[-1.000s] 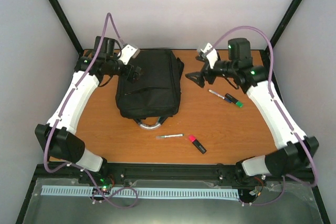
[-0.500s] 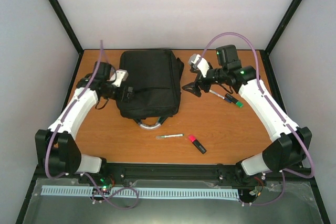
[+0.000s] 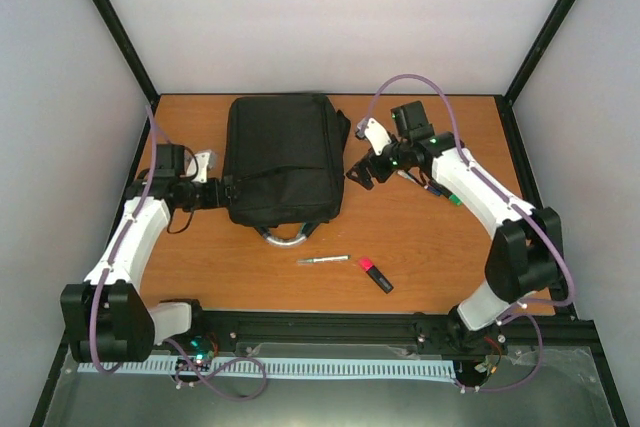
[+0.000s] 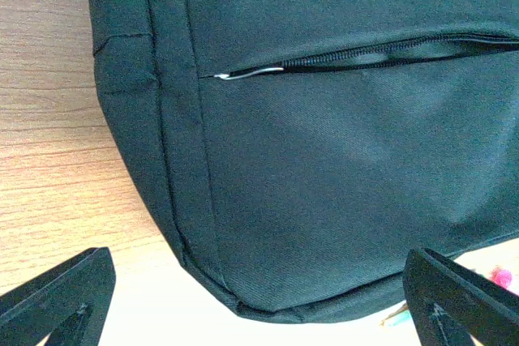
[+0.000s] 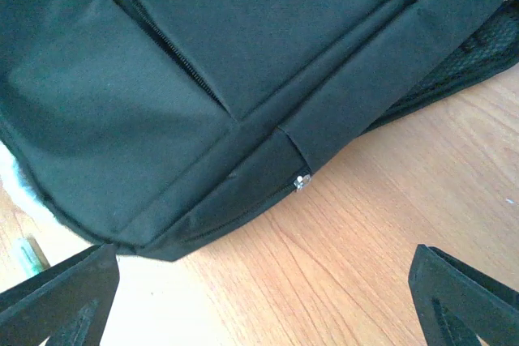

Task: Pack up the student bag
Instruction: Adjust the student bag at the center of the board.

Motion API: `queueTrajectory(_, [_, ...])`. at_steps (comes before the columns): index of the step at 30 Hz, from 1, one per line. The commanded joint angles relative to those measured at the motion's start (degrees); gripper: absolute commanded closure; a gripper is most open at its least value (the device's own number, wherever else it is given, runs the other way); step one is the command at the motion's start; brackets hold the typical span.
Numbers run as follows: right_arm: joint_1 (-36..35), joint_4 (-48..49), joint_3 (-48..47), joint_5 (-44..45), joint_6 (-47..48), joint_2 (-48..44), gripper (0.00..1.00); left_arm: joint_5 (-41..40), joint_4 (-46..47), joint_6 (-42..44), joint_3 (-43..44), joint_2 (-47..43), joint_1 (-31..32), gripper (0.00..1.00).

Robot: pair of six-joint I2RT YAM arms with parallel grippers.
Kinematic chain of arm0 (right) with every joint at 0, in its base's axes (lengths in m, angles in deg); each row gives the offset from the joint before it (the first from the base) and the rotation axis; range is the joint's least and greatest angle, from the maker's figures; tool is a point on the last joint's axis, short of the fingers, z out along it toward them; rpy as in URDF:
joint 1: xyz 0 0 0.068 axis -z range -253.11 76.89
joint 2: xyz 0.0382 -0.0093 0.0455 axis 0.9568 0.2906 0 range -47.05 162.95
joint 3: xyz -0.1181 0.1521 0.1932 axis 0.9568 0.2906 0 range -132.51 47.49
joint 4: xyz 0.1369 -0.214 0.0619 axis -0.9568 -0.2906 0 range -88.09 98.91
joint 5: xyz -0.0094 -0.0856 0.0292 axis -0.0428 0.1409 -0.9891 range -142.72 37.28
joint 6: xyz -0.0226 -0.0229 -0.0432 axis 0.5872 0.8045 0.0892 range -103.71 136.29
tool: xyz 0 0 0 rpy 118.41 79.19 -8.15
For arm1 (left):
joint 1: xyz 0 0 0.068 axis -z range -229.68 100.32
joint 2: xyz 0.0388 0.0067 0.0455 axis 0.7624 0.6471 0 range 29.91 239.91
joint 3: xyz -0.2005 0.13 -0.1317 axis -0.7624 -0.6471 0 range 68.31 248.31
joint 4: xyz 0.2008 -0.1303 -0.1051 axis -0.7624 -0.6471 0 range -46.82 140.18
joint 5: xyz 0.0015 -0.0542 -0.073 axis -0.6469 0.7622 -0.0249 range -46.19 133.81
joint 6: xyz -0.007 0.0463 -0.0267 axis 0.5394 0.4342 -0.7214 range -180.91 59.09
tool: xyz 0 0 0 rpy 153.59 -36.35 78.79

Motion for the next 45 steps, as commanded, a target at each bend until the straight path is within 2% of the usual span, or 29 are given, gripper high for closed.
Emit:
queueTrajectory(1, [-0.2, 3.1, -3.0, -3.3, -4.7, 4.6, 0.0, 2.8, 1.5, -0.4, 0.3, -2.3, -0.6, 0.0])
queueTrajectory(5, [-0.3, 3.4, -4.5, -3.6, -6.5, 10.4, 0.0, -2.8, 1.6, -1.0, -0.7, -3.3, -0.9, 0.0])
queueTrajectory(9, [-0.6, 4.3, -7.3, -6.3, -8.9, 15.4, 0.0, -3.5, 2.4, -3.4, -3.5, -1.9, -2.8, 0.0])
queueTrajectory(13, [-1.4, 4.8, -11.1, -7.5, -9.9, 20.2, 0.0, 1.4, 5.9, -6.2, -5.7, -2.3, -3.9, 0.0])
queueTrajectory(15, [-2.0, 5.0, -13.6, -7.4, -10.0, 22.5, 0.0, 7.0, 7.7, -5.6, -6.5, -2.5, -4.7, 0.0])
queueTrajectory(18, [-3.2, 4.6, -17.5, -9.9, -10.2, 26.2, 0.0, 11.2, 8.4, -4.0, -7.0, -2.4, -5.0, 0.0])
queueTrajectory(20, [-4.3, 4.9, -19.7, -11.7, -10.5, 28.0, 0.0, 11.3, 8.3, -3.7, -7.0, -2.4, -5.0, 0.0])
queueTrajectory(25, [-9.8, 6.0, -26.0, -9.7, -10.3, 33.8, 0.01, 8.0, 7.5, -4.1, -6.9, -2.9, -5.4, 0.0])
queueTrajectory(29, [-12.8, 6.5, -30.2, -9.6, -10.6, 36.6, 0.01, 7.0, 6.4, -6.5, -6.7, -3.0, -8.7, 0.0])
queueTrajectory(38, [-13.3, 3.8, -31.7, -2.2, -5.4, 32.3, 0.0, 8.6, 6.9, -5.5, -7.9, -4.9, -9.8, 0.0])
queueTrajectory(42, [-13.3, 2.8, -29.2, 0.3, -4.9, 27.3, 0.0, 12.8, 6.6, -4.0, -5.8, -5.4, -9.7, 0.0])
queueTrajectory(45, [-13.2, 2.1, -26.7, 0.8, -5.3, 23.4, 0.0, 11.0, 3.8, -1.5, -1.7, -4.0, -9.1, 0.0])
